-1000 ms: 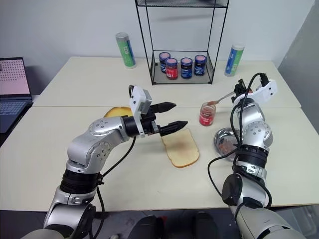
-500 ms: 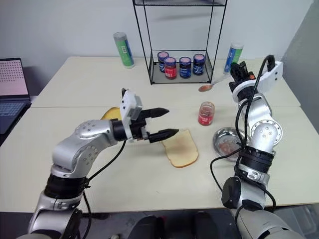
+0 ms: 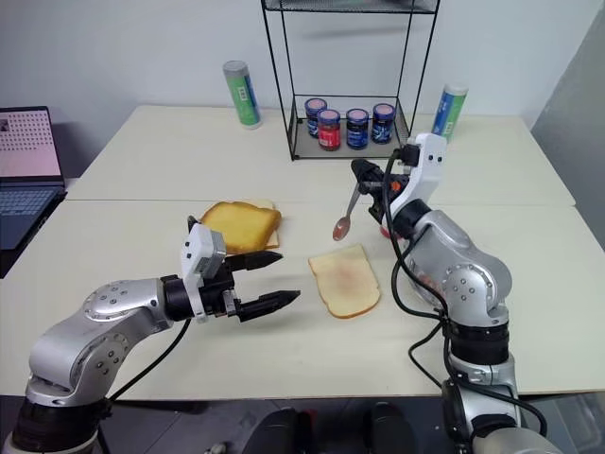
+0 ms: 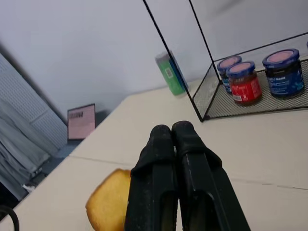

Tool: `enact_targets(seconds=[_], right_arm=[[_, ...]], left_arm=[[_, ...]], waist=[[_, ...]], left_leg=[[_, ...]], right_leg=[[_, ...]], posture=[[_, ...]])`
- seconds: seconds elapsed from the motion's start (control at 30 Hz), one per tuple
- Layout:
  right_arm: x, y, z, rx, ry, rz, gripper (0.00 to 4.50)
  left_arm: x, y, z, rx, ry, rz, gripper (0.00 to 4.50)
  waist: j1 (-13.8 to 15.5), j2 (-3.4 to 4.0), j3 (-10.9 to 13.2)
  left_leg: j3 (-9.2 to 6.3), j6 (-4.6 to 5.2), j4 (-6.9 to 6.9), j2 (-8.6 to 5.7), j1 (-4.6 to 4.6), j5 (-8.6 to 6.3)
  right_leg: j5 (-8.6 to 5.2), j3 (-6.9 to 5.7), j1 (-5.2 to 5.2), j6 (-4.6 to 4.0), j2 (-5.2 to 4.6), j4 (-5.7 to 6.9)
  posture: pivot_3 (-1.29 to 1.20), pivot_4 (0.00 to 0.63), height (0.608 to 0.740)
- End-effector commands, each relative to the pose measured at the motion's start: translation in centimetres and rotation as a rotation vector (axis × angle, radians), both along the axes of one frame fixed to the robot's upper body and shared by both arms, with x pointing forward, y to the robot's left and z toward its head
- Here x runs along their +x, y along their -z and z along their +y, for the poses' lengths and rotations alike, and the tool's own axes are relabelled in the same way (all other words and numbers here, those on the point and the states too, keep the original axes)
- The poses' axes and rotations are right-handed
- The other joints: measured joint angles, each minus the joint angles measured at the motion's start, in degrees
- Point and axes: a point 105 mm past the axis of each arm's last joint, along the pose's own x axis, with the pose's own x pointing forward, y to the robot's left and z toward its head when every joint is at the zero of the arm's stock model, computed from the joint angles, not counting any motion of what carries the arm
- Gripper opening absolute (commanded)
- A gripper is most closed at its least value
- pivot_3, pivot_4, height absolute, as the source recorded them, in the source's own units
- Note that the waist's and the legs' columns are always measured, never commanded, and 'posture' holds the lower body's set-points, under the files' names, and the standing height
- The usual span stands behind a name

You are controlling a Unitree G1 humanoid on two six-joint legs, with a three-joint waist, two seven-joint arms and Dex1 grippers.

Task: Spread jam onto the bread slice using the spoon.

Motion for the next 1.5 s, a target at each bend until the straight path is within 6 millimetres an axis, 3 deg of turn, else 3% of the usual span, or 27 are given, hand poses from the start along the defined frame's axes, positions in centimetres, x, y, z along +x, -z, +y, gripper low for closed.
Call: enact_targets(seconds=[0.03,0.3,1.0,1.33,1.5], right_arm=[[-1.3,-0.5,1.1,-0.111,-0.037,-0.137,0.01],[-1.9,1.2,2.2,-0.226,-0.085,-0.193,0.01],[-2.2,1.3,2.5,-0.235,-0.110,-0.207,0.01],[0.2,4.9,-1.2,0.054,0.094,0.122,0.01],[0.9,6.8,-1.9,0.207,0.152,0.268,0.01]], left_arm=[[-0.3,-0.9,-0.7,-0.005,-0.004,-0.064,4.50],[-0.4,-0.4,0.0,-0.007,-0.055,-0.047,4.50],[-0.7,-0.3,0.0,-0.005,-0.044,-0.042,4.50],[-0.5,-0.2,0.0,-0.004,-0.036,-0.041,4.50],[-0.3,-0.4,-0.3,-0.007,-0.024,-0.043,4.50]], waist=[[-0.1,0.00,0.0],[-0.2,-0.01,0.0],[-0.1,-0.03,0.0],[-0.1,-0.05,0.0],[-0.2,-0.05,0.0]], left_leg=[[0.00,0.00,0.00,0.01,0.01,0.00],[-0.01,0.00,-0.01,0.04,0.03,0.00],[-0.02,0.00,0.01,0.03,0.02,0.00],[-0.02,-0.01,0.01,0.03,0.03,0.00],[-0.02,-0.01,0.00,0.03,0.03,0.00]], right_leg=[[0.00,0.00,0.00,0.00,0.01,0.00],[0.00,-0.01,-0.02,0.00,0.04,0.03],[0.00,-0.02,-0.01,0.00,0.03,0.03],[0.00,-0.02,0.00,-0.01,0.02,0.04],[0.00,-0.02,0.00,-0.01,0.03,0.05]], posture=[[0.00,0.150,0.740],[0.00,0.150,0.740],[0.00,0.150,0.740],[0.00,0.150,0.740],[0.00,0.150,0.740]])
